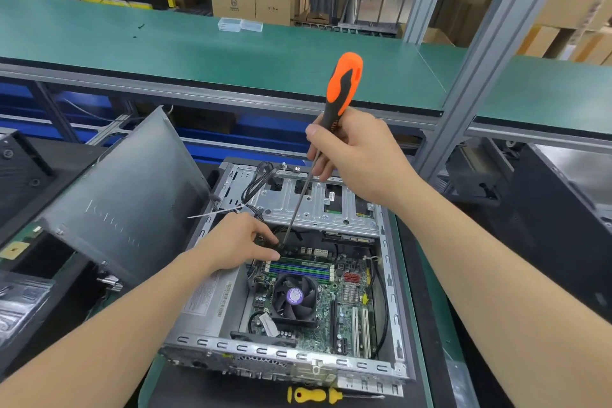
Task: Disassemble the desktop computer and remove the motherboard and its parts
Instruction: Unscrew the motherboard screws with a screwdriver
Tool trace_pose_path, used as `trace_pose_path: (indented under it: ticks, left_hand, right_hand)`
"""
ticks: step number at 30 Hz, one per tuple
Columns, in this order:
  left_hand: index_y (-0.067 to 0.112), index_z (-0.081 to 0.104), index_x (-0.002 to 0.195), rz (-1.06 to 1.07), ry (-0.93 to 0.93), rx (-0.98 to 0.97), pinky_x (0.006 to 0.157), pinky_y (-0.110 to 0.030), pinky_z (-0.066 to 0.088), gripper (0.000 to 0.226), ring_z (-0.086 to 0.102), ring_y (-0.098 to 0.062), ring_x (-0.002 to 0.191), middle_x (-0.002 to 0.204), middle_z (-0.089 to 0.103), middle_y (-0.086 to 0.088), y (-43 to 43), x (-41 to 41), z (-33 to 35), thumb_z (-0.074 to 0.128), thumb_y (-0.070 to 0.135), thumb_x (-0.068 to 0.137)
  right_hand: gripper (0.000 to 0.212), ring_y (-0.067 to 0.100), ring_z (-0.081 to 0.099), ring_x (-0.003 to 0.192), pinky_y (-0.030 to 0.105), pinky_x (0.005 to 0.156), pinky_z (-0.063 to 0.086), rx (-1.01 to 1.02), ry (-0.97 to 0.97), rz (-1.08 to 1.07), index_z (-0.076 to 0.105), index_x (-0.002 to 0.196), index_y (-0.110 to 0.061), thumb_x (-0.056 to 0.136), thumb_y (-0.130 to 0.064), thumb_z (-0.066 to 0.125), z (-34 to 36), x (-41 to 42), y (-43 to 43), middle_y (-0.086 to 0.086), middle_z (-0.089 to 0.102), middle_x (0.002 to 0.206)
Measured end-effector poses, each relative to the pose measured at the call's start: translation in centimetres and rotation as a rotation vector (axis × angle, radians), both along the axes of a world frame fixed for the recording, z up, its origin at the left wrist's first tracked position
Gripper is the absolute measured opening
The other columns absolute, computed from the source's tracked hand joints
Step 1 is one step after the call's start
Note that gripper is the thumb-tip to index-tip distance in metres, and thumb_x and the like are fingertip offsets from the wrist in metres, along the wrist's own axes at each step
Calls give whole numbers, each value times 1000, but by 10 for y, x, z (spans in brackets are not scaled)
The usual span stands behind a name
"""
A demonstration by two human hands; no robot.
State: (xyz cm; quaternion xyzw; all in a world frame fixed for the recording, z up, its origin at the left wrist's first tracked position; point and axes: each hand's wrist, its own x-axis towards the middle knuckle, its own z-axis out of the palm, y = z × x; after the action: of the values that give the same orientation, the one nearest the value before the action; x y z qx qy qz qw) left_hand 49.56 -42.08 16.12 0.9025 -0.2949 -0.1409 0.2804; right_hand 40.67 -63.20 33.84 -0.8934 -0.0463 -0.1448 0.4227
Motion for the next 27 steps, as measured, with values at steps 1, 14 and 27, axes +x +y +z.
trace_pose_path:
  ticks: [1, 14, 27]
  left_hand:
    - [44, 78, 93, -3, -1, -5, 47, -15, 33, 25, 44, 1, 46, 53, 40, 11, 0, 0, 0, 88, 55, 73]
    - [39, 72, 83, -24, -66, 16, 52, -9, 39, 9, 52, 4, 52, 49, 55, 17, 2, -1, -4, 75, 41, 92]
    - [13, 49, 73, 370, 1349, -1058, 43, -26, 33, 26, 31, -14, 48, 63, 33, 2, -6, -13, 31, 38, 10, 96]
  right_hand:
    - [21, 15, 74, 62, 33, 66, 60, 1, -1, 0, 62, 96, -12, 103, -30, 53, 0, 0, 1, 0, 75, 76]
    - [22, 13, 73, 61, 34, 68, 62, -19, -6, -1, 62, 97, -13, 103, -32, 53, -1, -1, 8, -2, 74, 75]
    - [20, 18, 73, 60, 38, 66, 63, 4, 11, -53, 63, 97, -12, 102, -30, 55, -10, 2, 8, 1, 74, 74]
